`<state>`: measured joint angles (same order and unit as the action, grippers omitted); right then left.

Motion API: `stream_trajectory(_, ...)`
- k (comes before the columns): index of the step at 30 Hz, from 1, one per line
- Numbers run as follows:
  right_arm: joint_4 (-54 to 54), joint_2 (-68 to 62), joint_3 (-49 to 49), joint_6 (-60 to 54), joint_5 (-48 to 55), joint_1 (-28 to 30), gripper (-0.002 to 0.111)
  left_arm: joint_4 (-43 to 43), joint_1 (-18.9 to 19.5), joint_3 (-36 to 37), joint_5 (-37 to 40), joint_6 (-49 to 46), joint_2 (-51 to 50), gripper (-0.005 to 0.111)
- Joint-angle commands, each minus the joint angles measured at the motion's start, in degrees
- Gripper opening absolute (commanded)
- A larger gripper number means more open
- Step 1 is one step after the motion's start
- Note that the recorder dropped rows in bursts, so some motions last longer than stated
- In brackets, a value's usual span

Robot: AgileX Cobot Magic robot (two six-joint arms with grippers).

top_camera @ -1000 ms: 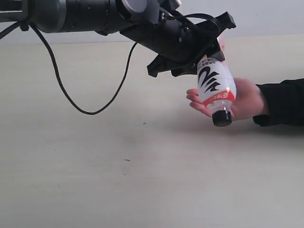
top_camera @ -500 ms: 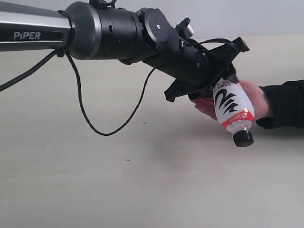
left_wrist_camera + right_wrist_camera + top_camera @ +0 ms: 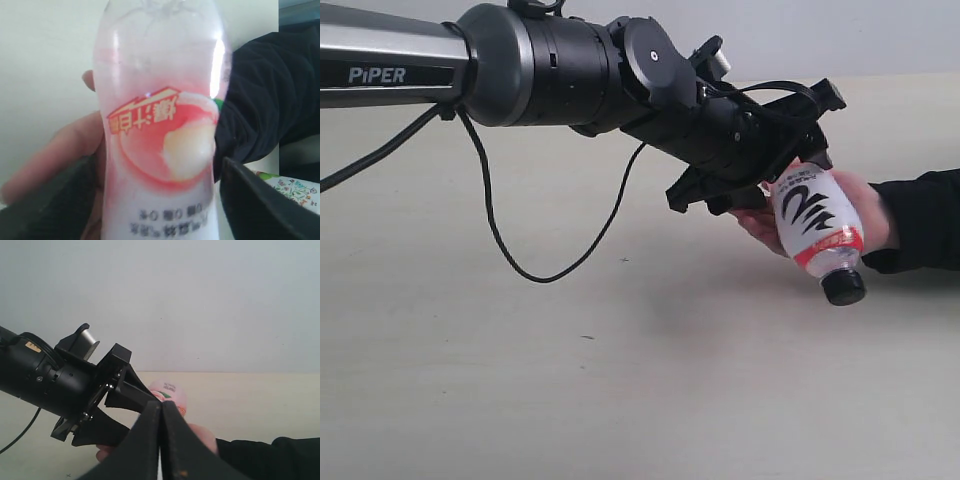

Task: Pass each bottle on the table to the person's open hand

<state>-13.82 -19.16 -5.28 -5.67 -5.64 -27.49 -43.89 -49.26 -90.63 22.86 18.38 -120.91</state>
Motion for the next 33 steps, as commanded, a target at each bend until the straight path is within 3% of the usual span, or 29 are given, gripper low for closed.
stream_trajectory(1,0.3,0.3,0.3,-0.2,-0.8,0.1,0.0,-0.2,0.0,0.0,-0.6,-2.0,0.3,0.075)
stream_trajectory(22,0.3,0.3,0.3,-0.2,-0.8,0.1,0.0,-0.2,0.7,0.0,-0.6,-3.4,0.4,0.076)
stream_trajectory(33,0.3,0.3,0.3,-0.2,-0.5,0.1,0.0,-0.3,0.7,0.0,-0.6,-11.1,6.8,0.076)
